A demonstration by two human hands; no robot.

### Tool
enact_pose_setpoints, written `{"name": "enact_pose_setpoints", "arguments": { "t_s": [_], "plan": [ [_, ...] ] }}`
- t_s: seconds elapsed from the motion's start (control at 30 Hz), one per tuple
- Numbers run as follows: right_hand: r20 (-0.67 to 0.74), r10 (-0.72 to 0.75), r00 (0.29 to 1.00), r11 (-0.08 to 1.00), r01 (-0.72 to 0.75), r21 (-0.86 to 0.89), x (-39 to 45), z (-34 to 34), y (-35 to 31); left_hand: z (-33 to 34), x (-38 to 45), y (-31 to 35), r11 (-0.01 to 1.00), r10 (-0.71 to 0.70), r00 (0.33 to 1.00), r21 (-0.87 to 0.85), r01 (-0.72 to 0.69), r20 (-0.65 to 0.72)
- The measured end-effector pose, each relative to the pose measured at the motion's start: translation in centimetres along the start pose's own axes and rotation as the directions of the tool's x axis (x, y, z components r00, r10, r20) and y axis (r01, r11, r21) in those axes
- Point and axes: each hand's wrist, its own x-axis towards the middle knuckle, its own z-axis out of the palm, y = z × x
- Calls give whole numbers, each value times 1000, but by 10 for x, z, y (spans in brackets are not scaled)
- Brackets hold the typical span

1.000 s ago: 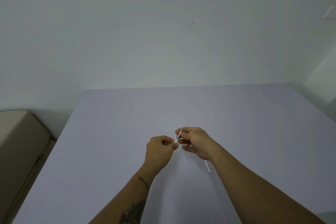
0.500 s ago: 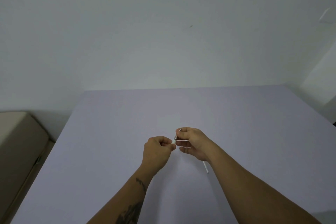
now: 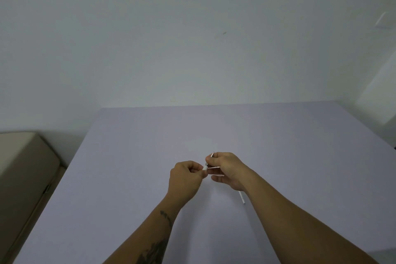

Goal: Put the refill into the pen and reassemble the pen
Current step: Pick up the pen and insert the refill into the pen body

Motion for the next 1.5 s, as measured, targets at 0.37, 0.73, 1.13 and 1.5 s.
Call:
{"name": "enact_pose_setpoints", "arguments": {
  "t_s": [0.37,0.73,1.13,1.5],
  "plan": [
    [-26,-24,999,1000,23,-6,-1,-3,2,2,-3,3,1000,-10,1000,-7,10,-14],
    [-22,-19,1000,999,18,-31,0,-16,0,13,-2,5,1000,-9,1000,13,9,-9],
    [-70,-3,998,998,-2,-66,2,-17,-1,14,2,5,999,4,1000,39,-4,2],
    [-75,-37,996,999,39,16,0,-15,-10,10,3,3,999,22,999,41,-23,31]
  ]
}}
